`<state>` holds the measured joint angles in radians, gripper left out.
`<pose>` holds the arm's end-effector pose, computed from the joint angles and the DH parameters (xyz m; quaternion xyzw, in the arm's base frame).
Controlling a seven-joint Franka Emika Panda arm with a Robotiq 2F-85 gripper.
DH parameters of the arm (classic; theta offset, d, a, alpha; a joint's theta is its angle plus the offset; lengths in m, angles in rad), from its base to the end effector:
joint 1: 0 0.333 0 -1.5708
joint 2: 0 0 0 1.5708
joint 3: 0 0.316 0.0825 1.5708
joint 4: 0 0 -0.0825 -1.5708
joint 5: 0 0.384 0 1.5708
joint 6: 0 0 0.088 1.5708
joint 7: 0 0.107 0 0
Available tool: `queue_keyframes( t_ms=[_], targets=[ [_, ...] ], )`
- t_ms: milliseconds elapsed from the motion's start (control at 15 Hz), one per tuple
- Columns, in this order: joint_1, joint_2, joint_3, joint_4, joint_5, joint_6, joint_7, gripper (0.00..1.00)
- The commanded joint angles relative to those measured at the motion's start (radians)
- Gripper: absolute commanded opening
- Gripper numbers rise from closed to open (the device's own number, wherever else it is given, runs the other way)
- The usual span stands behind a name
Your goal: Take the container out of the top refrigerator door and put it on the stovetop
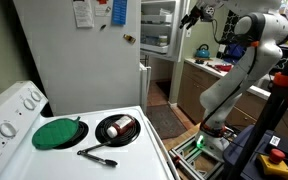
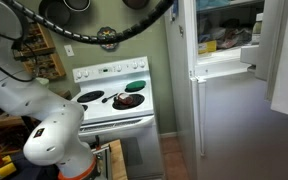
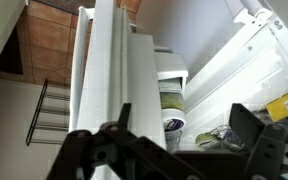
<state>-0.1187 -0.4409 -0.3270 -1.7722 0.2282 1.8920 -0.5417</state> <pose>0.3786 -0.2155 0.7725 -0.9471 -0.0354 -0.3169 0.0374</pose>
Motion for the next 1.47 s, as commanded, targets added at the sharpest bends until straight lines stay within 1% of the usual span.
queue_keyframes(
  t_ms=[0, 133, 333, 400, 533, 600, 800, 933, 1133, 1267, 1400],
  targets=[
    [0.022, -0.011, -0.007, -0.002, 0.009, -0.014, 0.012, 1.00],
    [0.009, -0.031, 0.025, 0.014, -0.014, -0.040, 0.091, 1.00],
    [0.001, -0.054, 0.048, 0.090, -0.033, -0.160, 0.192, 1.00],
    [0.016, -0.067, 0.041, 0.115, -0.010, -0.186, 0.184, 1.00],
    [0.052, -0.094, 0.036, 0.144, 0.021, -0.156, 0.116, 1.00],
    [0.077, -0.103, 0.035, 0.154, 0.034, -0.127, 0.071, 1.00],
    [0.143, -0.126, 0.045, 0.171, 0.090, -0.069, 0.020, 1.00],
    [0.189, -0.126, 0.052, 0.163, 0.136, 0.020, -0.015, 1.00],
    [0.257, -0.092, 0.053, 0.145, 0.210, 0.216, -0.076, 1.00],
    [0.280, -0.045, 0.053, 0.154, 0.235, 0.321, -0.082, 1.00],
    [0.272, 0.009, 0.056, 0.176, 0.216, 0.380, -0.058, 1.00]
  ],
)
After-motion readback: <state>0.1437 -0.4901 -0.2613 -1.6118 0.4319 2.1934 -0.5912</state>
